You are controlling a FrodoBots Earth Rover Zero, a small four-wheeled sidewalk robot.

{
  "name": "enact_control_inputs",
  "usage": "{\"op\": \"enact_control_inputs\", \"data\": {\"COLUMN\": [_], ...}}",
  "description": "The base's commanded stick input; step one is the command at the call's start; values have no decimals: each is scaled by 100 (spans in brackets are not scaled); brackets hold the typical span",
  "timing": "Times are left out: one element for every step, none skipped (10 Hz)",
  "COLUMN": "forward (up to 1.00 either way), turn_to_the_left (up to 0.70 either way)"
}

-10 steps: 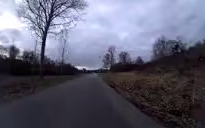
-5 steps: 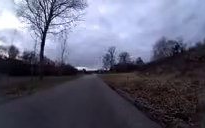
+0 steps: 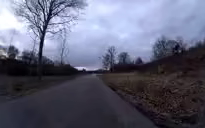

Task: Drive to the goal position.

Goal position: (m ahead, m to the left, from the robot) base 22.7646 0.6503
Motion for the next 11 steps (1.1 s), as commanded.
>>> {"op": "enact_control_inputs", "data": {"forward": [50, 50, 50, 50, 50, 50, 50, 50, 50, 50, 50], "turn_to_the_left": [0, 0, 0, 0, 0, 0, 0, 0, 0, 0, 0]}}
